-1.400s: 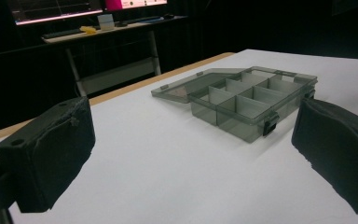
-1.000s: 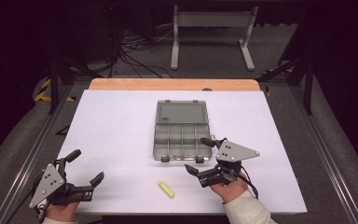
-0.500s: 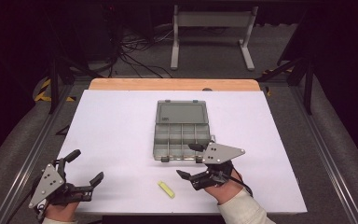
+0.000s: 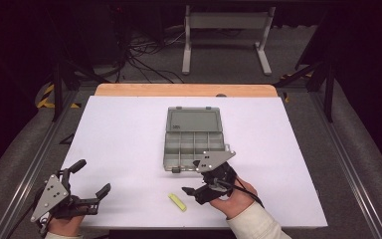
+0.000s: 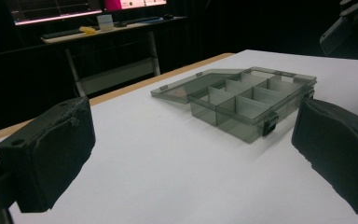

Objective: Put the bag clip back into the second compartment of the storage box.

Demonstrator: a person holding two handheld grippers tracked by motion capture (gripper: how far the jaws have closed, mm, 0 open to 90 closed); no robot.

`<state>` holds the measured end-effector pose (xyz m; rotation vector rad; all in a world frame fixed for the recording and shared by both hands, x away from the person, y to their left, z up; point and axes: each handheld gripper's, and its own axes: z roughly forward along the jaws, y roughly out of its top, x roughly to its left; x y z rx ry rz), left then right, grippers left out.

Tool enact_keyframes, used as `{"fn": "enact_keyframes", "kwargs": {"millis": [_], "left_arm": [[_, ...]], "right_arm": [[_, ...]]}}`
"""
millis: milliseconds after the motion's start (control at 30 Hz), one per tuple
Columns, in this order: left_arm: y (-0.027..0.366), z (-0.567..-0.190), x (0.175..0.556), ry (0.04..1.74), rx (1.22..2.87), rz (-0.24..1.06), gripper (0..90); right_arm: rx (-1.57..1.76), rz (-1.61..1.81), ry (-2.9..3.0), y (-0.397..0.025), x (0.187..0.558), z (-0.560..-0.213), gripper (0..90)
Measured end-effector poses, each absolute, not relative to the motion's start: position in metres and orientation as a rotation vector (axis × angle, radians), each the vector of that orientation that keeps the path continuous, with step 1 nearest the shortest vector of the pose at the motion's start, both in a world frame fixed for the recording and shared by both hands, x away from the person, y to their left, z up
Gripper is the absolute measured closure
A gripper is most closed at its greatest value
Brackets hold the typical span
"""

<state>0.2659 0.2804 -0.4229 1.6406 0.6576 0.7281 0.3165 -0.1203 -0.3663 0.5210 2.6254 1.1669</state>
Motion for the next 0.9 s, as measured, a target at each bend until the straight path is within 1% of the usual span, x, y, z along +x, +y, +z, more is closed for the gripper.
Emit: {"fn": "enact_keyframes", "kwargs": {"millis": [600,900], "left_arm": [[0.280,-0.423,0.267,0.655,1.648,0.722,0.2],[0.281,-0.423,0.266,0.655,1.642,0.726,0.2]], "right_arm": [[0.561,0.905,2.784,-0.100,0.316,-0.381,20.0],[0.531,0.876,2.803,-0.093,0.313,-0.392,21.8]]}}
